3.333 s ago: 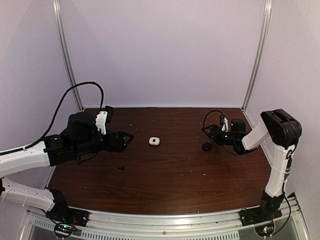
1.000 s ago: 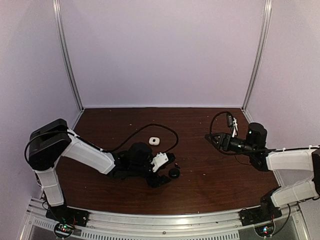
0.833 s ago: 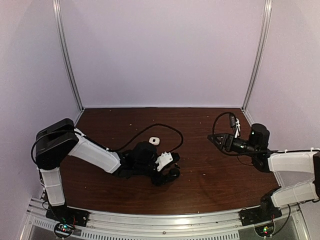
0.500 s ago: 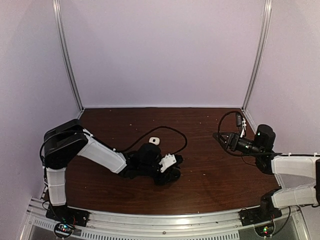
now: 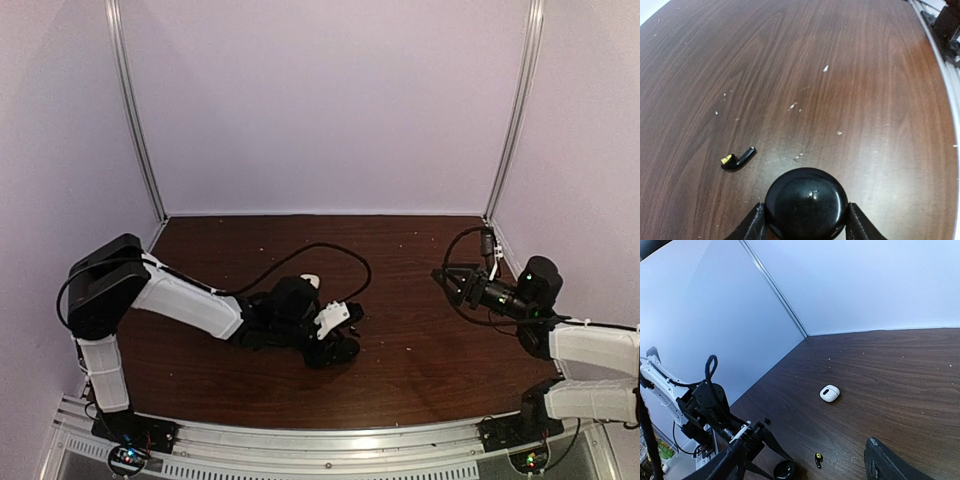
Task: Insert the wireless bluetooth earbuds into the charging case
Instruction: Pick up the charging case from the center of the board.
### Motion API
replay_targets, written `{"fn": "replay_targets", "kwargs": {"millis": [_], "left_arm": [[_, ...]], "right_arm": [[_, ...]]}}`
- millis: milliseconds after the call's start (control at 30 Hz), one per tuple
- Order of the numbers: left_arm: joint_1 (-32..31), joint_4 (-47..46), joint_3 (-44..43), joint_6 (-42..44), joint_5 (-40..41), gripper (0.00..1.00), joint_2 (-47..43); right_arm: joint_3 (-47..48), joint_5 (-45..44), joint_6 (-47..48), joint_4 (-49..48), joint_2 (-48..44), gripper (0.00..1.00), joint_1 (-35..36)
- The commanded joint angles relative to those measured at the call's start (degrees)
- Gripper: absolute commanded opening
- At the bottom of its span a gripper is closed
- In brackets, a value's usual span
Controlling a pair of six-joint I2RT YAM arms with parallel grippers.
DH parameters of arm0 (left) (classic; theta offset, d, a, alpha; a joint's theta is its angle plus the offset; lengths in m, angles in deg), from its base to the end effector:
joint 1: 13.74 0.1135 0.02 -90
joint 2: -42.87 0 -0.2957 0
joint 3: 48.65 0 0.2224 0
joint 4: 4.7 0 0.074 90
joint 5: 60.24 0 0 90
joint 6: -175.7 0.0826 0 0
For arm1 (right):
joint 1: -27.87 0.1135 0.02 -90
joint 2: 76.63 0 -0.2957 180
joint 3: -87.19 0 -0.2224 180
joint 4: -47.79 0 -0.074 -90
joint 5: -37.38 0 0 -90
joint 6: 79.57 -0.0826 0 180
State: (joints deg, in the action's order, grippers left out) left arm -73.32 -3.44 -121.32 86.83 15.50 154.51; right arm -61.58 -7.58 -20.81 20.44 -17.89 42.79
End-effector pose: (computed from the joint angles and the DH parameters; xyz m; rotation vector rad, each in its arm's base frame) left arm 0.1949 -0.3721 0.1490 1.3209 1.9825 -0.7982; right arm 0.1745 0.1070 0.2632 -0.4241 1.6632 1.2251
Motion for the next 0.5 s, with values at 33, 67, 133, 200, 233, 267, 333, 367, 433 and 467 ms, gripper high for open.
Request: {"fn": "replay_targets", "kwargs": {"millis": [33, 67, 133, 200, 233, 267, 333, 367, 433, 467], "left_arm": [[1.1, 8.3, -1.7, -6.6, -10.0, 0.34, -10.1], [1.6, 9.9, -1.8, -7.7, -12.7, 0.33, -11.6], [2.6, 12.0, -1.5, -10.0, -17.6, 0.33, -14.8], [2.9, 13.6, -1.4, -11.3, -22.2, 0.33, -18.3], [3.1, 14.1, -1.6, -11.9, -24.5, 0.33, -19.9], [3.1, 16.0, -1.9, -12.5, -26.8, 0.33, -21.2], [3.3, 17.9, -2.6, -13.5, -31.5, 0.33, -23.6], [3.3, 18.8, -3.1, -14.0, -33.7, 0.33, -24.5], [3.2, 20.4, -3.8, -15.1, -37.9, 0.33, -25.6], [3.3, 20.7, -4.0, -15.9, -40.0, 0.33, -26.2]], "right_arm": [[-1.3, 1.8, 5.0, -3.2, -4.5, 0.82, 3.4], [-1.3, 1.7, 5.8, -3.0, -5.1, 0.82, 4.4], [-1.0, 0.8, 8.7, -1.6, -6.6, 0.8, 7.1], [-0.6, -0.9, 11.4, -0.2, -8.2, 0.79, 10.5], [-0.4, -1.5, 12.6, 0.1, -8.9, 0.78, 12.1], [-0.3, -2.1, 13.9, 0.5, -9.5, 0.78, 14.0], [0.4, -2.5, 16.4, 0.9, -10.2, 0.77, 17.4], [0.8, -2.4, 17.5, 1.2, -10.2, 0.77, 19.2], [2.0, -2.6, 19.6, 2.2, -10.3, 0.75, 22.4], [2.7, -3.2, 20.9, 2.9, -10.5, 0.75, 24.1]]}}
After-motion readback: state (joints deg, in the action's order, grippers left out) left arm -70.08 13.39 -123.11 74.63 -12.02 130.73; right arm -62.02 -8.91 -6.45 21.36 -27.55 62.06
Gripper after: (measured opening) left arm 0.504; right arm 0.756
